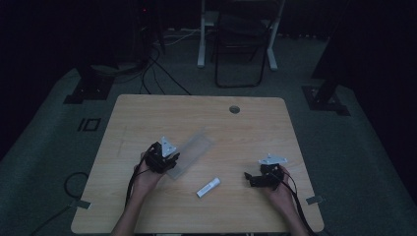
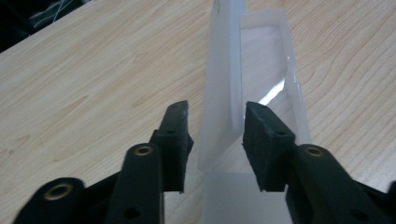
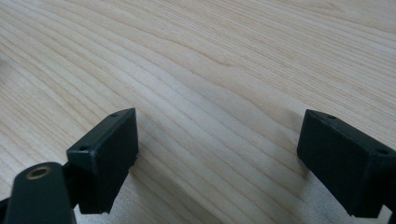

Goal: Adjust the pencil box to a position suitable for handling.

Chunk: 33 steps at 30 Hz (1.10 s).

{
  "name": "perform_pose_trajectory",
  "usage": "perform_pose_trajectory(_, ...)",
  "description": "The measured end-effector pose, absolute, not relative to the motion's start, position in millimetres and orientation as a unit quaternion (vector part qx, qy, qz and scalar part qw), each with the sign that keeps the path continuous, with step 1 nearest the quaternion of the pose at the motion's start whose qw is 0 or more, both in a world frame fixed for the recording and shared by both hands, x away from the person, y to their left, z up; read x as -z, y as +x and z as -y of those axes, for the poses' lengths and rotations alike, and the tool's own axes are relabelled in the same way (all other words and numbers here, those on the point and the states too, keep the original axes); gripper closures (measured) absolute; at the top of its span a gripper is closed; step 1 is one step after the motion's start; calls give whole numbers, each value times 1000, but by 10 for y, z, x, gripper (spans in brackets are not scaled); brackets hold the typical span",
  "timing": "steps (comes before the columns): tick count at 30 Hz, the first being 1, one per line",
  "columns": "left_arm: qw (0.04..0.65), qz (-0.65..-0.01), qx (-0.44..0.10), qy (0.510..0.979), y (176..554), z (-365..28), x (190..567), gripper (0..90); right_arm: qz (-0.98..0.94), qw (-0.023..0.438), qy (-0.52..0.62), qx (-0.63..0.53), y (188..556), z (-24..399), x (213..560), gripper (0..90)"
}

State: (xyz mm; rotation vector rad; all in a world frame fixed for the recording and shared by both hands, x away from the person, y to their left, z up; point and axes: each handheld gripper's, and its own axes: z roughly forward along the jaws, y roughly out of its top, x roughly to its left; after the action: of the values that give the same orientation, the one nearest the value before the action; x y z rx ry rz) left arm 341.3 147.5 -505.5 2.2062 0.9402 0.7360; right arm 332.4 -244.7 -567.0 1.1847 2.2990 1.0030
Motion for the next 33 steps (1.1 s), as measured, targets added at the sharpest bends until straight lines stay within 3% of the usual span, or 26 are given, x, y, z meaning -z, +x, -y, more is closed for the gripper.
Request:
perform_pose_trajectory(8, 295, -336, -290, 846, 3425, -1469, 5087, 798, -815, 183, 420, -356, 3324, 2447, 5670, 126)
perform_pose_trajectory(22, 304, -322, -293, 848, 3287, -1579, 5095, 826, -815, 183, 420, -355, 3324, 2447, 5670, 126)
perform_pose_trajectory(33, 331, -348, -271, 835, 3188, -1660, 5027, 526, -815, 183, 420, -355, 3324, 2447, 5670, 126)
